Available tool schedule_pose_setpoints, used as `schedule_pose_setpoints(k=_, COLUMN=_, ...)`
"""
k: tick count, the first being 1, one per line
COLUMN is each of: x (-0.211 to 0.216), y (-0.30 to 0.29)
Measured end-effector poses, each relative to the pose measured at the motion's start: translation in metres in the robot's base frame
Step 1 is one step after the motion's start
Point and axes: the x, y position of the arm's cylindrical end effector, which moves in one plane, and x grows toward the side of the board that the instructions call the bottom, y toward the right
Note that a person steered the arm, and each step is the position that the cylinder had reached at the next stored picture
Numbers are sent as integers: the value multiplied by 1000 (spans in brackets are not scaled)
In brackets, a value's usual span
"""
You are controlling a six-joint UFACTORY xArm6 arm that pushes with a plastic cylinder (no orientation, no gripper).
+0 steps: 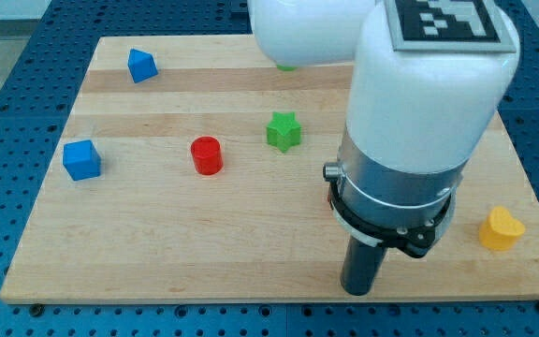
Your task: Push the red star towards center
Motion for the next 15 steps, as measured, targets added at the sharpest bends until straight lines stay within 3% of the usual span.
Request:
schedule_pose_setpoints(k=1, x=-5, y=5)
schedule_pose_setpoints(k=3, x=-92, y=37)
schedule_pose_setpoints(k=4, x=-92, y=37)
schedule_pose_setpoints(k=6, x=-27, y=48)
schedule_pose_setpoints(k=7, x=-36, y=48)
schedule_pose_setpoints(k=8, x=-119, y=47)
schedule_pose_setpoints(k=9, x=-119, y=47)
schedule_pose_setpoints(k=11, x=-102, y=-9)
schedule_pose_setpoints(k=15, x=-102, y=-34)
